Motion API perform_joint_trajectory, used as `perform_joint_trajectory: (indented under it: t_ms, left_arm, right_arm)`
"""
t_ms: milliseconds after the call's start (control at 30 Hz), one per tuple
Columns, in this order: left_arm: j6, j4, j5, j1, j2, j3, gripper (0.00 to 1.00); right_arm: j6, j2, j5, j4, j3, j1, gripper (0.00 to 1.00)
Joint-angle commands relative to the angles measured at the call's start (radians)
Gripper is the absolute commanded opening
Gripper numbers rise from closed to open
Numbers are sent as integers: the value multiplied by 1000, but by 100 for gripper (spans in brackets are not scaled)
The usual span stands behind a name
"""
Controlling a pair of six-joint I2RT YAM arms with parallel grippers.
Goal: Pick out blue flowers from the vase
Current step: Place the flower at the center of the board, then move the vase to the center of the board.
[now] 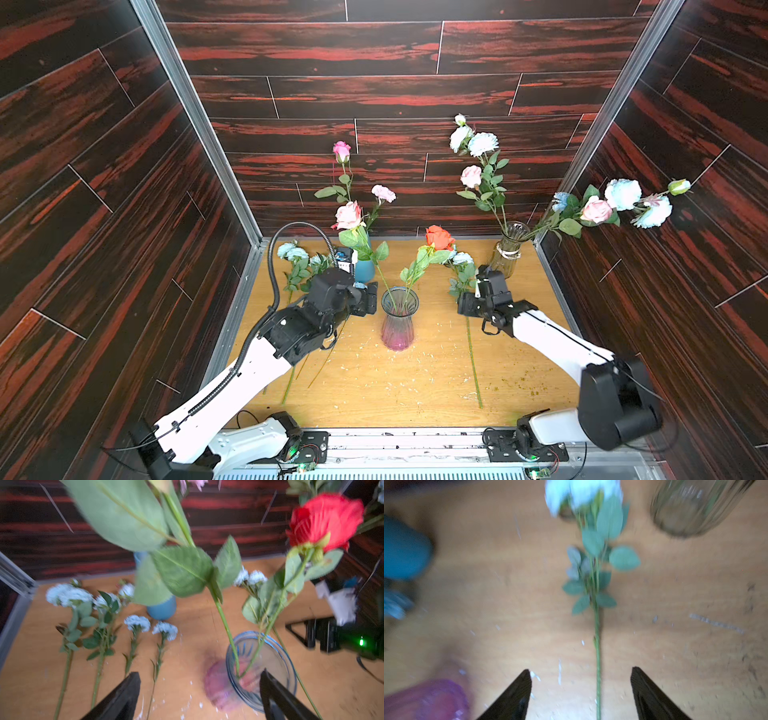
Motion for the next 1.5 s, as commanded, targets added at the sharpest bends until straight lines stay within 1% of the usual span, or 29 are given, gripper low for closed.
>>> perform_joint_trajectory:
  t_ms: [0, 33, 100, 167, 267, 367, 500, 567, 667, 733, 800, 933, 967, 1067, 1233, 1400, 1433, 1467]
  left_arm:
    - [-30, -201, 146, 6, 80, 105, 92]
    - [-31, -229, 165, 6, 108, 133, 92]
    - [-38, -275, 158, 10, 153, 177, 91]
    - [-60, -320, 154, 22, 196, 222, 91]
    - [-92, -354, 214, 55, 256, 268, 88]
    - [-115, -354, 285, 76, 320, 301, 87]
    - [-118, -402, 315, 90, 439, 386, 83]
    - [-107, -431, 329, 95, 489, 427, 79]
    - [-96, -446, 379, 103, 537, 477, 73]
    - [-87, -471, 381, 107, 565, 510, 68]
    - [-76, -507, 380, 108, 591, 538, 60]
    - [-56, -565, 393, 110, 599, 564, 48]
    - [-52, -572, 393, 110, 621, 562, 46]
    - [-50, -557, 407, 109, 610, 530, 36]
    - [-50, -545, 423, 110, 556, 487, 34]
    - [-43, -523, 445, 110, 544, 441, 33]
    - [-45, -511, 453, 109, 544, 429, 32]
    - [-45, -501, 461, 110, 544, 421, 28]
  right_arm:
    - [-19, -3, 28, 205, -98, 1, 78]
    - [-25, 0, 29, 275, -147, 0, 79]
    - [-29, 0, 24, 270, -154, -5, 76]
    - [-37, -40, 59, 302, -192, 18, 77]
    - [-33, -76, 79, 334, -225, 24, 79]
    - [-36, -78, 71, 333, -226, 25, 79]
    - [-34, -118, 66, 364, -266, 27, 79]
    - [-32, -124, 68, 369, -269, 26, 79]
    - [-34, -122, 66, 369, -269, 27, 78]
    - [-34, -125, 64, 370, -271, 27, 78]
    - [-33, -127, 64, 370, -272, 26, 77]
    - [-32, -129, 64, 372, -275, 26, 77]
    - [-33, -128, 62, 373, -275, 27, 77]
    - [-31, -130, 60, 372, -275, 27, 76]
    - [-32, -125, 59, 369, -272, 26, 75]
    - [-32, -121, 58, 369, -269, 27, 75]
    - [-33, -119, 59, 367, -268, 26, 75]
    - [-33, -119, 60, 365, -267, 26, 75]
